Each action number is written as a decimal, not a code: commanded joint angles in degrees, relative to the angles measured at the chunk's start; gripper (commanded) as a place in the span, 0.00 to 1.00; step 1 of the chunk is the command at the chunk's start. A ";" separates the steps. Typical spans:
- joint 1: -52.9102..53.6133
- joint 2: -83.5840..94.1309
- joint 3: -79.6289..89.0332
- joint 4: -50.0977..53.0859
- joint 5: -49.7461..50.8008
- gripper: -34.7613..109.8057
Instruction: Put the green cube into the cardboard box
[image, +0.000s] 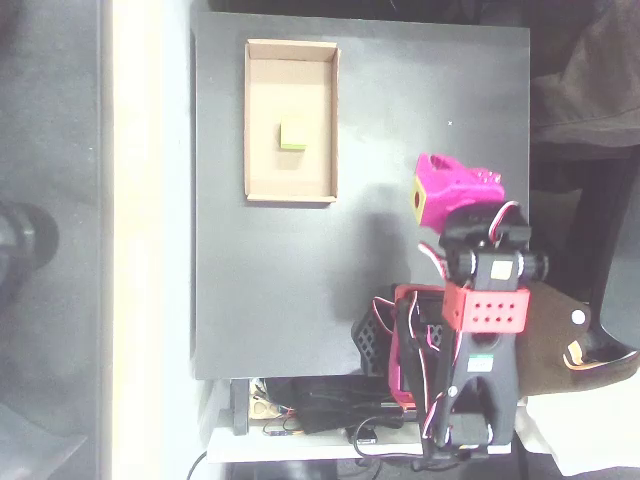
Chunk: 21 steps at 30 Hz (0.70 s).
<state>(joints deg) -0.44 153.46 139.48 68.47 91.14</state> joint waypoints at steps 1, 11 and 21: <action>0.53 9.67 7.47 -0.44 -0.09 0.26; 1.05 25.05 21.18 -0.44 -11.78 0.26; 1.05 35.95 33.75 -0.35 -11.25 0.26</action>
<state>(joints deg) -0.26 187.03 170.77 68.47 79.54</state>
